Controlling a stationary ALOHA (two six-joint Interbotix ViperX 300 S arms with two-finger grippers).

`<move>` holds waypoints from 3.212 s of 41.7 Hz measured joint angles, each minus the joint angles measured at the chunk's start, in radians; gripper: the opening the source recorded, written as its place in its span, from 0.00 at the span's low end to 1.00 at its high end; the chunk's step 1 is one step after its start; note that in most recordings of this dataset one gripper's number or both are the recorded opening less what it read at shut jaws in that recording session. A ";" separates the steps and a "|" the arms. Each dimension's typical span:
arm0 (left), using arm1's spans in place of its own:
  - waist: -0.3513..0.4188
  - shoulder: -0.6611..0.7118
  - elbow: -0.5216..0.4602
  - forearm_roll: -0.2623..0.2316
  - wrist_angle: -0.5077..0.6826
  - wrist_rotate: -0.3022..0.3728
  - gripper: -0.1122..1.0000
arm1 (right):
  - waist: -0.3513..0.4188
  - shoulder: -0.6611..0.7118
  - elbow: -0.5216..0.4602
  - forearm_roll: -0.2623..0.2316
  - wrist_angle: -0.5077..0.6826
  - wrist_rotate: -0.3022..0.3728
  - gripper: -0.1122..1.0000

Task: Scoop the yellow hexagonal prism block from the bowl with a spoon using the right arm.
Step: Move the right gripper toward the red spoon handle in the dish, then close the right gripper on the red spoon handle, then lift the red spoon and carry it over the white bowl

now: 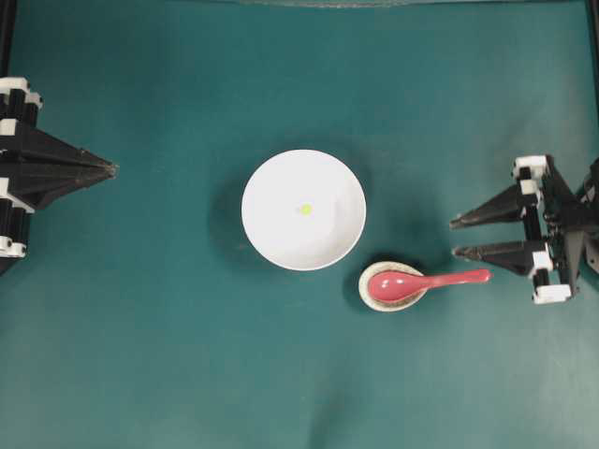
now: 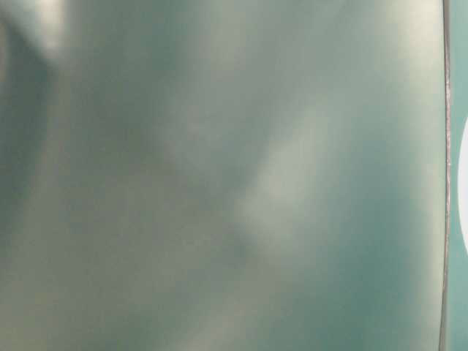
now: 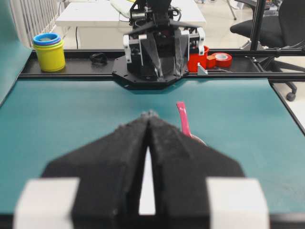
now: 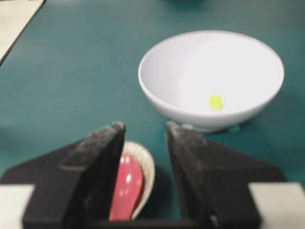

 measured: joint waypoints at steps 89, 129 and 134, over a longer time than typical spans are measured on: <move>0.000 -0.008 0.000 0.002 0.083 0.002 0.10 | 0.166 0.183 -0.138 0.285 0.163 -0.100 0.30; 0.000 -0.014 0.000 0.002 0.092 0.003 0.10 | -0.368 0.152 -0.630 0.224 1.193 -0.227 0.30; 0.000 -0.014 0.000 0.003 0.092 0.003 0.10 | -0.388 0.213 -0.693 0.222 1.279 -0.227 0.30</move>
